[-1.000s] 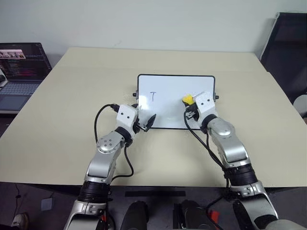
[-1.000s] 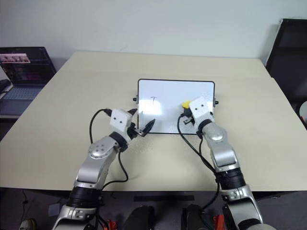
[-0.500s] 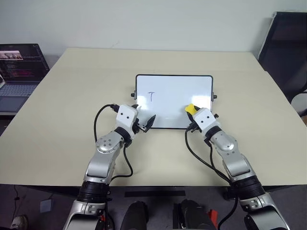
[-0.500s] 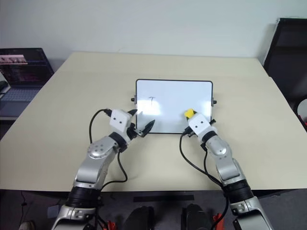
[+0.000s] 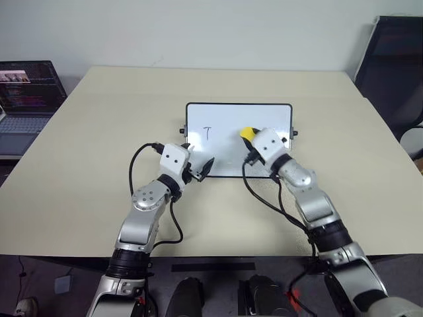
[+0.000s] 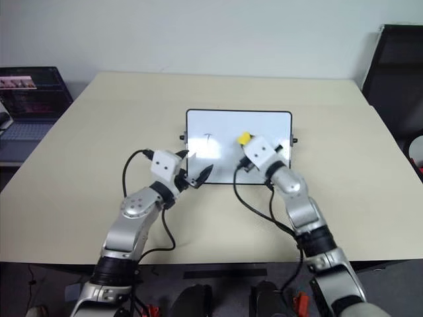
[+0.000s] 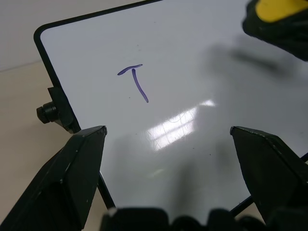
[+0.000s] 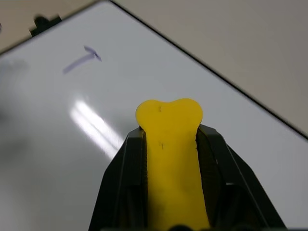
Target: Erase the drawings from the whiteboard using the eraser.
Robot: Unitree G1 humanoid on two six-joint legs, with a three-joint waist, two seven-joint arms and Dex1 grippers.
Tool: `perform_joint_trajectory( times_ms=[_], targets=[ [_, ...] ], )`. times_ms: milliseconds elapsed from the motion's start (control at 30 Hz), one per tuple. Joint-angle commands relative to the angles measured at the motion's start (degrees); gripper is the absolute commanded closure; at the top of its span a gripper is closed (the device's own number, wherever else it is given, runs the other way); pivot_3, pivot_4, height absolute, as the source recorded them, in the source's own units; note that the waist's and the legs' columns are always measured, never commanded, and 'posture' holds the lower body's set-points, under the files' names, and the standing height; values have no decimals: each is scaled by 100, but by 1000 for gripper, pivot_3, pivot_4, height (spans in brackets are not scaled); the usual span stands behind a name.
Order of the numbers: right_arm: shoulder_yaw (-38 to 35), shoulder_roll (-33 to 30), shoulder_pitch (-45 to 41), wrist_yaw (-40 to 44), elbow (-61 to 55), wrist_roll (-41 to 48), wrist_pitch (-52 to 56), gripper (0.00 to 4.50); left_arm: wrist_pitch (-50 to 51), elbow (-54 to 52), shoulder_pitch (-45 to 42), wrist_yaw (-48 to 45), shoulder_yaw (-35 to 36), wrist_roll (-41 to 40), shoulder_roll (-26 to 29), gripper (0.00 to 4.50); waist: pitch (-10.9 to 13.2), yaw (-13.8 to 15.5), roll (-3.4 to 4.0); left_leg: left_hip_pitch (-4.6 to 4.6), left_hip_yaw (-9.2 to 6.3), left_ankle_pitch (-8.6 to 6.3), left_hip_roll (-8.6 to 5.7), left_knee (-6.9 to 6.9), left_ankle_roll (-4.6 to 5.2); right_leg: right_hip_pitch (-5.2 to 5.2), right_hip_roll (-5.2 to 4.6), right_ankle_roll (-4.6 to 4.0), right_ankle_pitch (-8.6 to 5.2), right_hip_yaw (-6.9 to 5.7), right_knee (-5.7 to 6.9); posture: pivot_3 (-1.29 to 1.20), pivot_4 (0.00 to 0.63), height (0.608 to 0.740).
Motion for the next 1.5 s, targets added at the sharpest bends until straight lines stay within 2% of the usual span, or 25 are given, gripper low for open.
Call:
perform_joint_trajectory(
  times_ms=[33, 467, 833, 1167, 1367, 1500],
  targets=[
    [22, 190, -555, 136, 209, 133, -59, 3433, -61, -94, -133, 77, 166, 21, 110, 0, 0, 14, 0, -1, -1, 0, 1, 0, 0, 0, -2, 0, 0, -1, 0, 0, 150, 740],
    [376, 1022, -2182, 354, 2151, 82, -365, 3433, 39, -222, 84, 350, 293, 22, 106, 0, 2, 21, 2, -1, -6, 0, 2, -2, 0, -2, -11, -2, 1, -5, 1, 0, 150, 740],
    [397, 1212, -3434, -230, 4373, -326, -823, 3433, 34, -265, 126, 388, 301, 0, 116, 0, 3, 22, 4, -2, -7, -1, 1, -5, 0, -3, -17, -3, 1, -6, 1, 0, 150, 740],
    [570, 1166, -3323, -430, 4661, -735, -660, 3433, 95, -331, 109, 368, 288, -18, 125, 0, 4, 20, 5, -2, -7, -1, 1, -6, 0, -6, -18, -3, 1, -4, 1, 0, 150, 740],
    [654, 1184, -2977, -254, 4335, -788, -435, 3433, 142, -367, 78, 358, 267, -25, 117, 0, 4, 17, 5, -2, -8, -1, 0, -5, 0, -5, -18, -3, 1, -5, 2, 0, 150, 740],
    [758, 1145, -2417, 17, 3651, -775, -148, 3433, 181, -453, 139, 360, 273, -30, 126, 0, 3, 15, 4, -2, -10, -1, 1, -5, 0, -4, -18, -3, 1, -5, 4, 0, 150, 740]
  ],
)
